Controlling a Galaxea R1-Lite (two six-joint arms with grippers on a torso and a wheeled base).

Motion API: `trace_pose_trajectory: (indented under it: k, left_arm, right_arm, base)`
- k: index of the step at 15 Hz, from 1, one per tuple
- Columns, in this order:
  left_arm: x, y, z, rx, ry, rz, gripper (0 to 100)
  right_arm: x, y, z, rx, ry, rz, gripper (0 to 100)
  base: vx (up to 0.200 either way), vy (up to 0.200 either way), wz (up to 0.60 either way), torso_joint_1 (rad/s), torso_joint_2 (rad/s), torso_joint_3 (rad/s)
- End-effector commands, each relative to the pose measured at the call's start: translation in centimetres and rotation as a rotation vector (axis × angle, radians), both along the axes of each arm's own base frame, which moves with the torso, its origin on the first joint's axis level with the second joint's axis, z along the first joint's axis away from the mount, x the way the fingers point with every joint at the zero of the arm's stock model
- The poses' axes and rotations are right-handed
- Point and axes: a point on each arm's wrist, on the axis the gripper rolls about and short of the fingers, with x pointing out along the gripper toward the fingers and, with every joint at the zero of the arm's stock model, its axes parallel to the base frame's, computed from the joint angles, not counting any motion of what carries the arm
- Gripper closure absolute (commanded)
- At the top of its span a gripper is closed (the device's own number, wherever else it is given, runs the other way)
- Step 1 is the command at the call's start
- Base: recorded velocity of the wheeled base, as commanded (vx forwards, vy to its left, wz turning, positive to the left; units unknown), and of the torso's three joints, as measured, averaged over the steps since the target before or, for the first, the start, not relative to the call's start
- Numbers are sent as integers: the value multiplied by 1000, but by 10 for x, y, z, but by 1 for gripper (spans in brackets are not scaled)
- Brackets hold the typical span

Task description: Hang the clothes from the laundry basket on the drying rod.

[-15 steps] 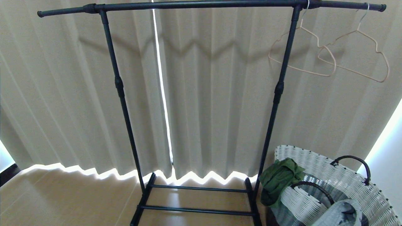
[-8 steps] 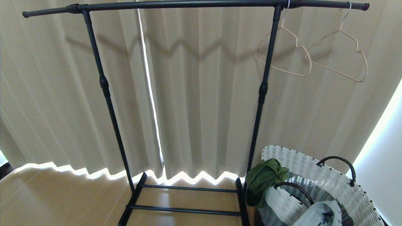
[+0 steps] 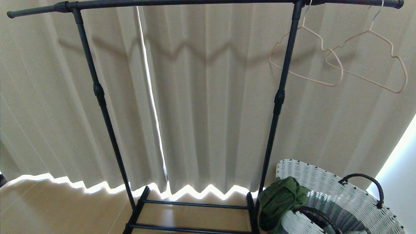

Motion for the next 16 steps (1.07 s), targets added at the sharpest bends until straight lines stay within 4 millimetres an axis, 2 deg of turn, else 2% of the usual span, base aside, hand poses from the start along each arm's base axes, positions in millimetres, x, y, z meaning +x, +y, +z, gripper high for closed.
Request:
trace_pose_trajectory:
  k: [1, 2, 5, 6, 7, 11, 16]
  left_arm:
    - [0, 0, 0, 1, 0, 0, 0]
    - [0, 0, 0, -1, 0, 0, 0]
    - [0, 0, 0, 1, 0, 0, 0]
    - [0, 0, 0, 1, 0, 0, 0]
    - [0, 0, 0, -1, 0, 1, 0]
    - [0, 0, 0, 2, 0, -2, 0]
    - [0, 0, 0, 1, 0, 0, 0]
  right_arm:
    - [-1, 0, 3, -8, -5, 0, 0]
    - [-4, 0, 18, -28, -15, 8, 0]
    - [5, -1, 30, -209, 272, 60, 0]
    - [15, 0, 31, -271, 376, 80, 0]
    - [32, 0, 32, -359, 527, 101, 0]
    - [74, -1, 23, -570, 884, 162, 0]
    - [114, 0, 5, -588, 1081, 233, 0]
  base:
    - [0, 0, 0, 0, 0, 0]
    - [0, 0, 0, 0, 0, 0]
    - [0, 0, 0, 0, 0, 0]
    - [0, 0, 0, 0, 0, 0]
    - [0, 0, 0, 0, 0, 0]
    - [0, 0, 0, 0, 0, 0]
    - [0, 0, 0, 0, 0, 0]
